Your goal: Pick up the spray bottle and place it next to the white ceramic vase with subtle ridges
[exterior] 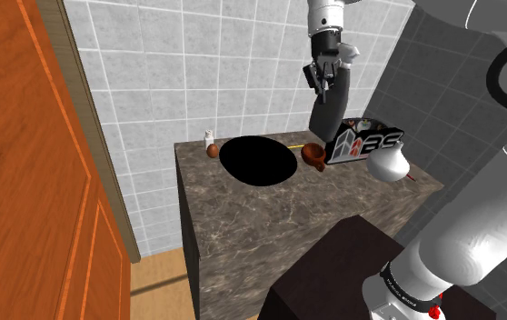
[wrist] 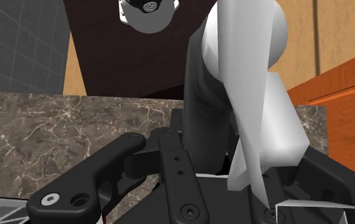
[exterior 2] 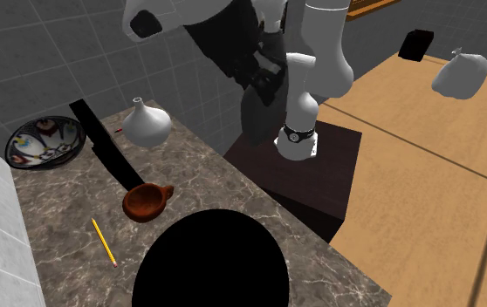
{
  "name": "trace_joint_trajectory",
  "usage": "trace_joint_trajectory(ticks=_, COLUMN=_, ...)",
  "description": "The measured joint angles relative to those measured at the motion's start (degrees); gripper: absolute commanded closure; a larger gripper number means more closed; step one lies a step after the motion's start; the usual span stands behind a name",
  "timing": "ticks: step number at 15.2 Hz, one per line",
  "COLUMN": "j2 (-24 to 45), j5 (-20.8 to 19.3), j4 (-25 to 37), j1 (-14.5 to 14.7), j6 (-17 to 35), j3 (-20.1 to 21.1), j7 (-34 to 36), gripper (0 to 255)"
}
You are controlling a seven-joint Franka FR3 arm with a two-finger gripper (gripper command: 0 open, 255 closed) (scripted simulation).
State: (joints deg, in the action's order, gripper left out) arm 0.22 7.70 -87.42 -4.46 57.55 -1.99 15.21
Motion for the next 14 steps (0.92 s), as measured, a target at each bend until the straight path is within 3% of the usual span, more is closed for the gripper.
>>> trace_joint_trajectory(ticks=14, j2=8.05, j5=-9.59, j4=10.47, j1=-9.78, j6=-3.24, j3=-8.55, j7=-21.72, gripper=255)
